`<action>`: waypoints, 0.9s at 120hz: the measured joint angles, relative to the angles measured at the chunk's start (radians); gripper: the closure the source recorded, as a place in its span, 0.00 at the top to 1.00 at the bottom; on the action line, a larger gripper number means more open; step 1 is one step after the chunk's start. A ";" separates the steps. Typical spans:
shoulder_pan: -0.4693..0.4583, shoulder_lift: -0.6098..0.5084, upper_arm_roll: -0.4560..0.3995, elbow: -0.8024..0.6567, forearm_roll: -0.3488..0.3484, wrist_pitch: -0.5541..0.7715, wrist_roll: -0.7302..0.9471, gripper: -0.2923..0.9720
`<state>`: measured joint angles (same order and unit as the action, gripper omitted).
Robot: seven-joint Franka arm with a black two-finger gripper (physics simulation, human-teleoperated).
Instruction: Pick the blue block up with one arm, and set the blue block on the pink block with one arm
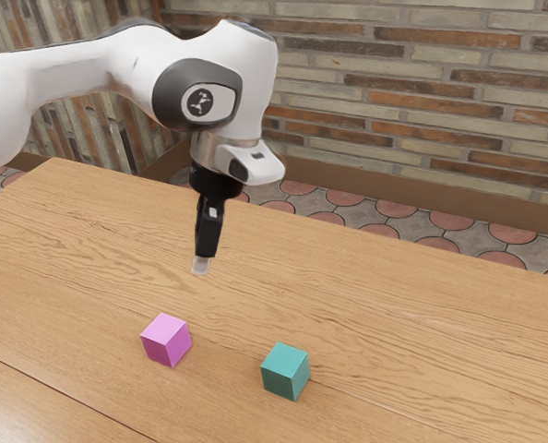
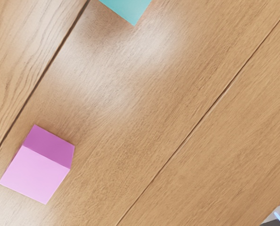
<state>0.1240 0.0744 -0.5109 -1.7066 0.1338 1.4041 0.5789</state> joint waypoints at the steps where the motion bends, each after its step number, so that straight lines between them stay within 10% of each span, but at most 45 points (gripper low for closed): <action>1: 0.001 -0.005 0.000 -0.011 -0.004 0.008 -0.002 0.77; 108: 0.012 0.005 -0.090 -0.528 -0.209 0.851 -0.583 0.77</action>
<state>0.1364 0.0798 -0.6013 -2.2348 -0.0751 2.2555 -0.0038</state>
